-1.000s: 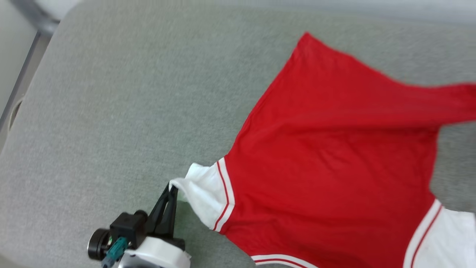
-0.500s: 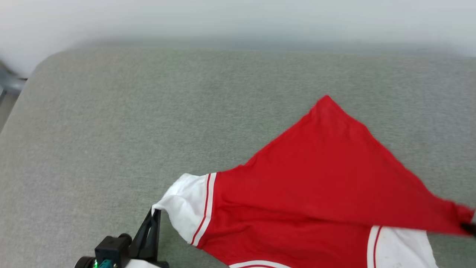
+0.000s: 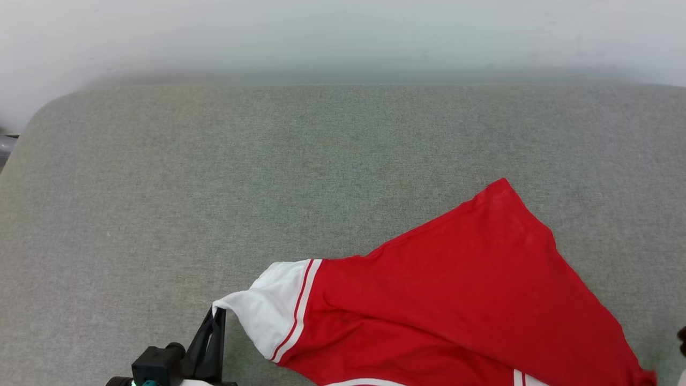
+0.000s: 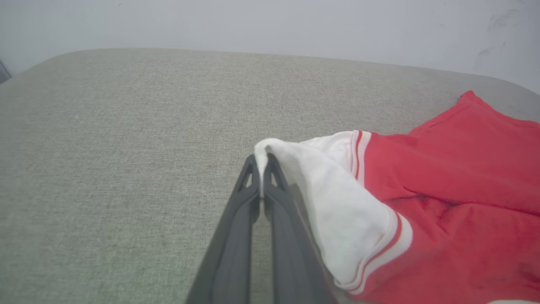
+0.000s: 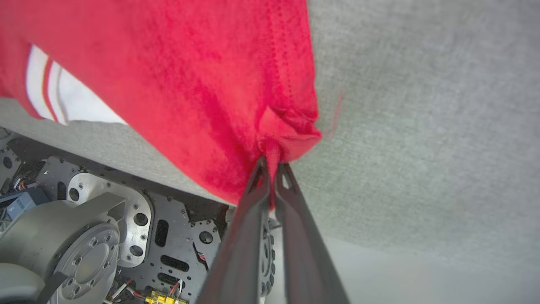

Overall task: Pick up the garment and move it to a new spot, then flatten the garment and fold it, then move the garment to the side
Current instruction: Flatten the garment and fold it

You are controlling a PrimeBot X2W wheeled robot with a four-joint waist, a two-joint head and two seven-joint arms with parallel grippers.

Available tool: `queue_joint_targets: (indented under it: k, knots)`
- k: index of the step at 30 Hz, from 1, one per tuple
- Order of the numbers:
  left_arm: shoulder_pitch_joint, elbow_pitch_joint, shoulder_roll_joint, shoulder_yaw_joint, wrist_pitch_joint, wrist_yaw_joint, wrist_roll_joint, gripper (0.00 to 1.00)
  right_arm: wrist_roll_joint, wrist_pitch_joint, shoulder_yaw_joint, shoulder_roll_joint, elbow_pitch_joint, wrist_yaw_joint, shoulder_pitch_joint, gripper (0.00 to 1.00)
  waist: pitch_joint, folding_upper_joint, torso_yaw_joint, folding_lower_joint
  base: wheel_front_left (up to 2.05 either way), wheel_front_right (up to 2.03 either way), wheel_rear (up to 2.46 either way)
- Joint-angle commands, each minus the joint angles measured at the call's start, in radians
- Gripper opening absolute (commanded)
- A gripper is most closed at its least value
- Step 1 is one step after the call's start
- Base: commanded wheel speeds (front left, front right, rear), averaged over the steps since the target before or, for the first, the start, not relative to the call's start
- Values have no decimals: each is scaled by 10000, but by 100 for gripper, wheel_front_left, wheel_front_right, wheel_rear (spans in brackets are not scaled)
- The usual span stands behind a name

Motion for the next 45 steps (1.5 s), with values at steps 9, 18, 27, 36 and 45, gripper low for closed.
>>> queue_joint_targets:
  k: [9, 18, 27, 36, 45]
  knots:
    - [-177, -169, 9, -172, -24, -40, 149, 0, -419, -1159, -1381, -192, -1220, -13, -1883, 100, 257, -1, 292, 1, 0, 0, 0]
    - [-802, -535, -33, -665, -24, -45, 312, 0, -684, -206, -648, -602, -1856, -13, -4390, 100, 1023, -1, 1103, 1, 0, 0, 0]
    - [-1524, -804, -115, -1311, -24, -48, 274, 0, -1036, 1972, 1756, 105, 160, -13, -7321, 100, 1864, -1, 1909, 1, 0, 0, 0]
    - [-2006, -882, -156, -1877, -24, -23, 144, 0, -1489, 2196, 3273, 634, 2589, -13, -8701, 100, 2488, -1, 2567, 1, 0, 0, 0]
    - [-2077, -879, -176, -1951, -24, 149, 9, 0, -902, 1533, 4888, 648, 3291, 5, -8360, 0, 2600, -1, 2542, 1, 0, 0, 0]
